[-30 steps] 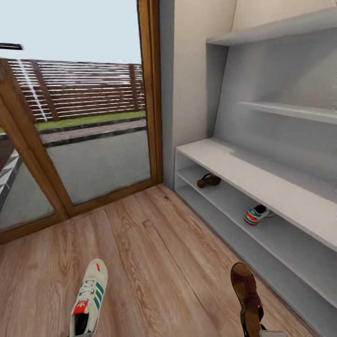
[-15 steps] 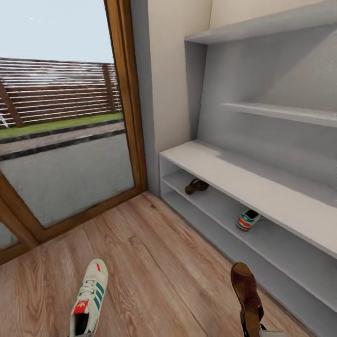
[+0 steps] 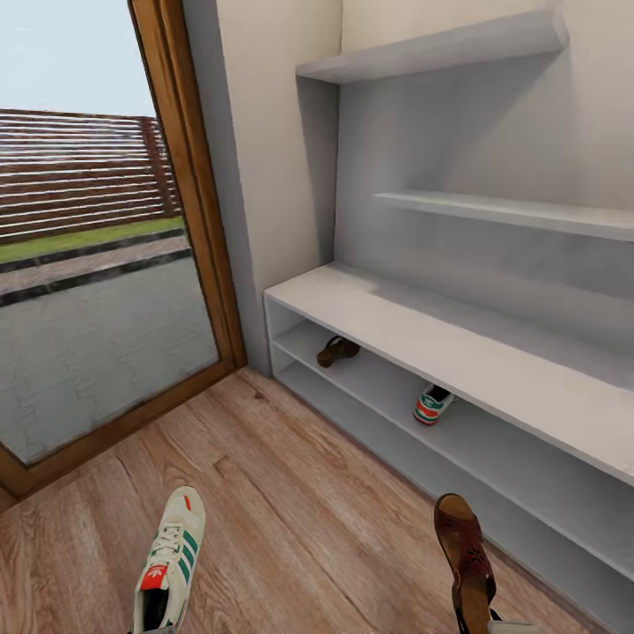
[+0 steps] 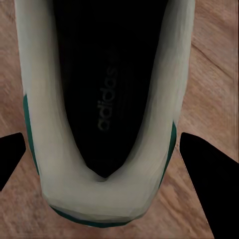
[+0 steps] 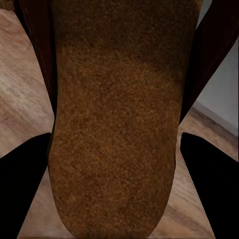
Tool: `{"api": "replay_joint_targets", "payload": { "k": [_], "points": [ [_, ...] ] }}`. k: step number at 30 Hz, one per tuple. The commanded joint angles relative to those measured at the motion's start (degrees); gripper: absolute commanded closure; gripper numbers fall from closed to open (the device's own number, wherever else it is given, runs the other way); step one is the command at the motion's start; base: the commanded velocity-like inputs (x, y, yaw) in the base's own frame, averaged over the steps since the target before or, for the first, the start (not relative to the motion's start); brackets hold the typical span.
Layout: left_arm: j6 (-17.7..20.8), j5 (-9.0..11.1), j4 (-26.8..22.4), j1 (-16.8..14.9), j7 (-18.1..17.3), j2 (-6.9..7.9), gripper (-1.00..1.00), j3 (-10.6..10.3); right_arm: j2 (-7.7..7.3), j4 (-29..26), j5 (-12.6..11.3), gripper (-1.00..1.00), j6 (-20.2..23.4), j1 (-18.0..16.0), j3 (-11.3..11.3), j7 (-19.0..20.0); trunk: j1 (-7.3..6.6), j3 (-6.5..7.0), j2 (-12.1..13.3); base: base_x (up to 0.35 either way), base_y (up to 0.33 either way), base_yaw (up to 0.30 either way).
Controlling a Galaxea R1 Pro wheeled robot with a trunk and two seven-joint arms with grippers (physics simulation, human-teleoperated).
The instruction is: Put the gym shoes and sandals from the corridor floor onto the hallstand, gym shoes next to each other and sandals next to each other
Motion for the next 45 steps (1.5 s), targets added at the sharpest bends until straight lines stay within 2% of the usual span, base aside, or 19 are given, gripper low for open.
{"api": "replay_joint_targets", "payload": {
  "k": [1,45],
  "points": [
    [-0.21,-0.41,0.01,-0.05,-0.36,-0.05,1.0,0.49,0.02,0.06,0.25,1.0,-0.17,-0.05,-0.21,-0.05,-0.01,-0.04,-0.02,-0.067,0.086,-0.276],
    [-0.2,-0.5,0.01,-0.05,-0.38,-0.11,1.0,0.49,0.02,0.12,0.31,1.0,-0.15,-0.05,-0.13,-0.05,-0.01,-0.04,-0.02,-0.118,0.234,-0.276]
  ]
}}
